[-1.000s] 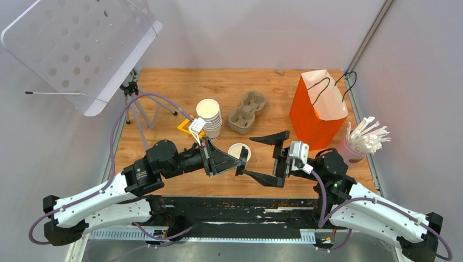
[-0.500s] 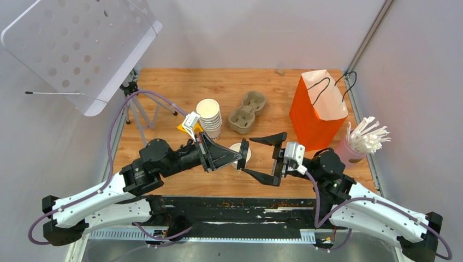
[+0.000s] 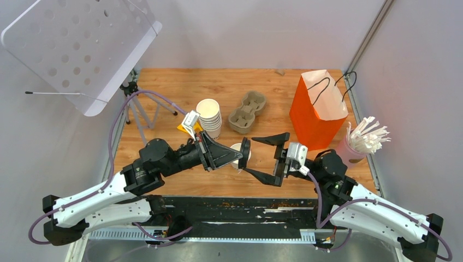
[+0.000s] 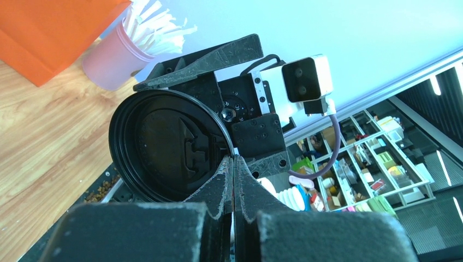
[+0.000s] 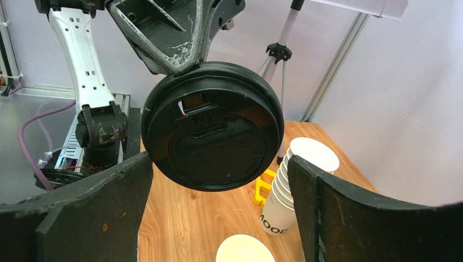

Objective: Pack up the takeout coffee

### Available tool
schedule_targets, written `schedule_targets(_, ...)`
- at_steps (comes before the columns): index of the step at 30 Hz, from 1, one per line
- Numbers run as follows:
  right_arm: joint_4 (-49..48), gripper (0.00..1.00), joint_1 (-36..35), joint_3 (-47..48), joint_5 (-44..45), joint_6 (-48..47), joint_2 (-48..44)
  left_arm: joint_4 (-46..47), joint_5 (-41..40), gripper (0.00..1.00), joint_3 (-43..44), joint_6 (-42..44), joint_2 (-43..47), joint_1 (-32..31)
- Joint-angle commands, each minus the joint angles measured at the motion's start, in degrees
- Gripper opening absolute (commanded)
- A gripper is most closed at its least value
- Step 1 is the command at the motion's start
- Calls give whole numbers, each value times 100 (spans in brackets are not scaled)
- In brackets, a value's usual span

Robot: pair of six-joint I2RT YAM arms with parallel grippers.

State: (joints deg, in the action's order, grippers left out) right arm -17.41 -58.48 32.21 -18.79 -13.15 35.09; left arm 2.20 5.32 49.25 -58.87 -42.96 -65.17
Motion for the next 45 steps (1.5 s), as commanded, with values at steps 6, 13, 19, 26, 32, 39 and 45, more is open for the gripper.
schedule_targets(6, -122, 99, -36, 10, 46, -51, -49, 306, 109, 0, 67, -66, -96, -19)
schedule_targets(13, 40, 95, -41, 101, -112, -189, 7, 349, 246, 0, 51, -70, -144, -19)
schedule_targets(19, 72, 97, -41, 75, -99, -253, -52, 312, 254, 0, 27, -67, -112, -14)
schedule_targets(26, 90, 95, -39, 109, -95, -285, -47, 312, 297, 0, 32, -80, -125, -15)
schedule_targets(32, 69, 90, -36, 135, -108, -267, -37, 300, 311, 0, 32, -76, -122, -16)
schedule_targets(39, 70, 88, -39, 87, -82, -233, -72, 226, 211, 0, 32, -62, -97, -16)
schedule_targets(45, 136, 85, -39, 68, -73, -154, -90, 113, 55, 5, 5, -36, -22, -15)
